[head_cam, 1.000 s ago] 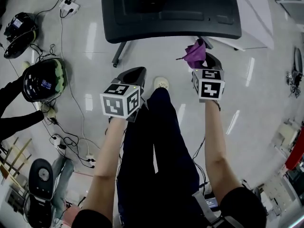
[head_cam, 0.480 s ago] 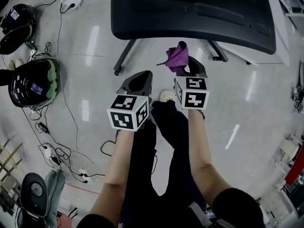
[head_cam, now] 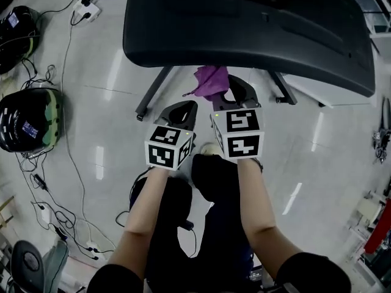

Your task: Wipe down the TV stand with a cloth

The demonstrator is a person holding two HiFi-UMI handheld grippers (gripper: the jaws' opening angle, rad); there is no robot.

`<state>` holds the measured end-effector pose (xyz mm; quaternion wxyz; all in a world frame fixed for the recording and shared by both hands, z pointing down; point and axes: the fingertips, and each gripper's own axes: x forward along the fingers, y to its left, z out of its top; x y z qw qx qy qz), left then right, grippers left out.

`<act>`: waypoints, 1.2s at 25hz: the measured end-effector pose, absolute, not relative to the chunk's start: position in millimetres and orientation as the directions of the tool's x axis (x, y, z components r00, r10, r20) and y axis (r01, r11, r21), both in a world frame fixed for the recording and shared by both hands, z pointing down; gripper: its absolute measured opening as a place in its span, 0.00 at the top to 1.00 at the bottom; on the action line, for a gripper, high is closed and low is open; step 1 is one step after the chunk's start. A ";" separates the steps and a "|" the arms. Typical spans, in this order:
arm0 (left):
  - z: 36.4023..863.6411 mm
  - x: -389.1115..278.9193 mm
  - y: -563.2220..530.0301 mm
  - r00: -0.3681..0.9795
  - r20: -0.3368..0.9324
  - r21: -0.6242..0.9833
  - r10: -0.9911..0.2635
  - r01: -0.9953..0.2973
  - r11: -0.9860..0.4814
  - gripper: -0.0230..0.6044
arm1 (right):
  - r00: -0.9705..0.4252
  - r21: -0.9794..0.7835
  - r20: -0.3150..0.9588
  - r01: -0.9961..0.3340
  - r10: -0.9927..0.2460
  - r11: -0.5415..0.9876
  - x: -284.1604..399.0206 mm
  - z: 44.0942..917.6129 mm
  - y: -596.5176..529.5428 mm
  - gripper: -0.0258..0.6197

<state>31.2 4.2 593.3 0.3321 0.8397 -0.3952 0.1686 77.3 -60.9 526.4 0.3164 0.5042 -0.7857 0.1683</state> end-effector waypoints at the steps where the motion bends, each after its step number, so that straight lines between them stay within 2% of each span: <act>1: 599.1 35.4 -1.7 0.643 0.534 0.438 -0.549 -0.766 -0.471 0.95 | -0.303 0.062 0.659 -0.890 -0.688 0.451 72.9 526.1 -65.0 0.81; 11: 634.2 63.8 -80.5 0.702 0.414 0.444 -0.579 -0.711 -0.545 0.95 | -0.338 0.175 0.549 -0.848 -0.764 0.501 72.2 517.0 -106.8 0.81; 17: 622.7 57.1 -94.9 0.737 0.330 0.373 -0.590 -0.676 -0.636 0.95 | -0.314 0.268 0.595 -0.791 -0.740 0.550 78.1 534.5 -126.8 0.81; 20: 632.3 55.5 -88.0 0.749 0.319 0.431 -0.581 -0.661 -0.615 0.95 | -0.348 0.345 0.558 -0.729 -0.753 0.592 69.0 534.5 -127.8 0.81; 23: 628.8 54.9 -91.4 0.746 0.283 0.491 -0.603 -0.653 -0.577 0.95 | -0.391 0.466 0.445 -0.667 -0.805 0.582 61.9 522.4 -140.9 0.81; 27: 641.3 58.8 -82.5 0.749 0.296 0.395 -0.593 -0.661 -0.638 0.95 | -0.372 0.663 0.380 -0.529 -0.847 0.530 53.4 518.7 -166.8 0.81; 30: 649.7 58.5 -83.2 0.747 0.293 0.422 -0.597 -0.662 -0.620 0.95 | -0.388 0.786 0.317 -0.403 -0.866 0.468 41.1 506.4 -188.2 0.81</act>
